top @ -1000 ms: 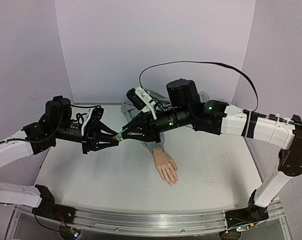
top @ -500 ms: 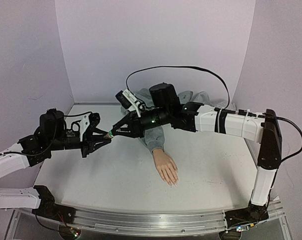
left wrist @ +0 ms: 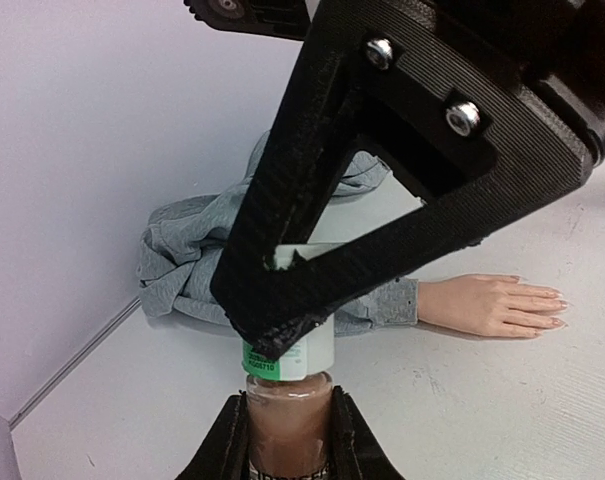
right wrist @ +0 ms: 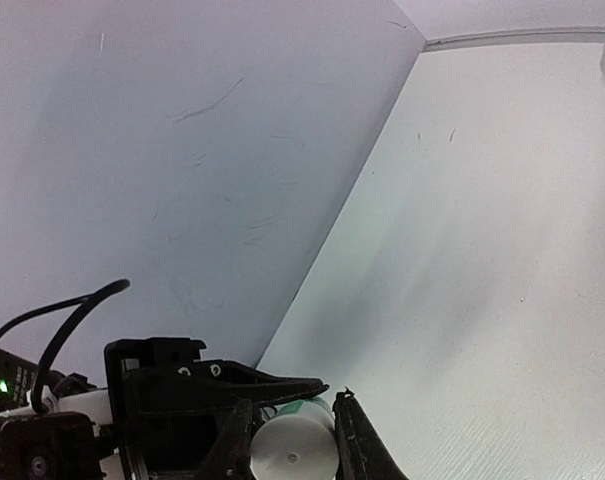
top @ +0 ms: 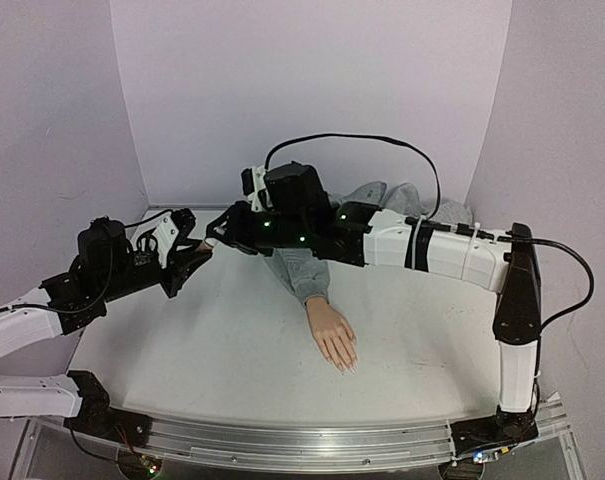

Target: Paint the nails

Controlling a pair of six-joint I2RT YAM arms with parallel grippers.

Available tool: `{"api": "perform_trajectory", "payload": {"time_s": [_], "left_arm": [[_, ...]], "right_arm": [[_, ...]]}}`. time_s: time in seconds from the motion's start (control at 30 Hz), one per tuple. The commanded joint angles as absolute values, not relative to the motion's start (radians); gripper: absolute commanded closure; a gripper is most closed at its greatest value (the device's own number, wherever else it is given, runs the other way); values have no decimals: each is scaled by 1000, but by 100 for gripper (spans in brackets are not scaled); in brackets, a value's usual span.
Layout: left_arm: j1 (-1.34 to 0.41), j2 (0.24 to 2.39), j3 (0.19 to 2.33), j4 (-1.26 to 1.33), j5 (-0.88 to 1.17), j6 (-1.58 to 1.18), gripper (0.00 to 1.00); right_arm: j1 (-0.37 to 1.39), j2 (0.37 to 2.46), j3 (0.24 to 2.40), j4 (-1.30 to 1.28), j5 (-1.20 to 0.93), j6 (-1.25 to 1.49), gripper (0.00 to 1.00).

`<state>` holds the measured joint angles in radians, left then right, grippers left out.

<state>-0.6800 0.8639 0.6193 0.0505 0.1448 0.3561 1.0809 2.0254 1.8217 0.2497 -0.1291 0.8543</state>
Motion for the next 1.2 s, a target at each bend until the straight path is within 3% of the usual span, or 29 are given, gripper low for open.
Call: {"api": "perform_trajectory", "payload": {"time_s": [0.0,0.13,0.33,0.47,0.5,0.53,0.7,0.9,1.17], "left_arm": [[-719,887,655,281,264,380,100],[-720,907,661,279,192,358,100],[-719,940,677,258,118,320,100],[-719,954,684,249,116,298,100],[-717,954,684,247,123,292,100],[-716,955,685,246,134,287,100],[-687,966,702,241,284,233,100],[-647,1072,796,241,857,117,100],[-647,1114,819,242,966,77,100]], "right_arm": [[1183,2043,1828,306,-151,942,100],[1182,1978,1757,345,-93,883,96],[1151,1853,1657,365,-8,756,49],[1101,1728,1544,390,-4,653,24],[1085,1707,1531,384,-17,625,9],[1064,1683,1504,378,-32,609,5],[949,1605,1393,418,-307,461,5],[928,1598,1382,429,-640,172,17],[920,1601,1367,450,-685,123,26]]}}
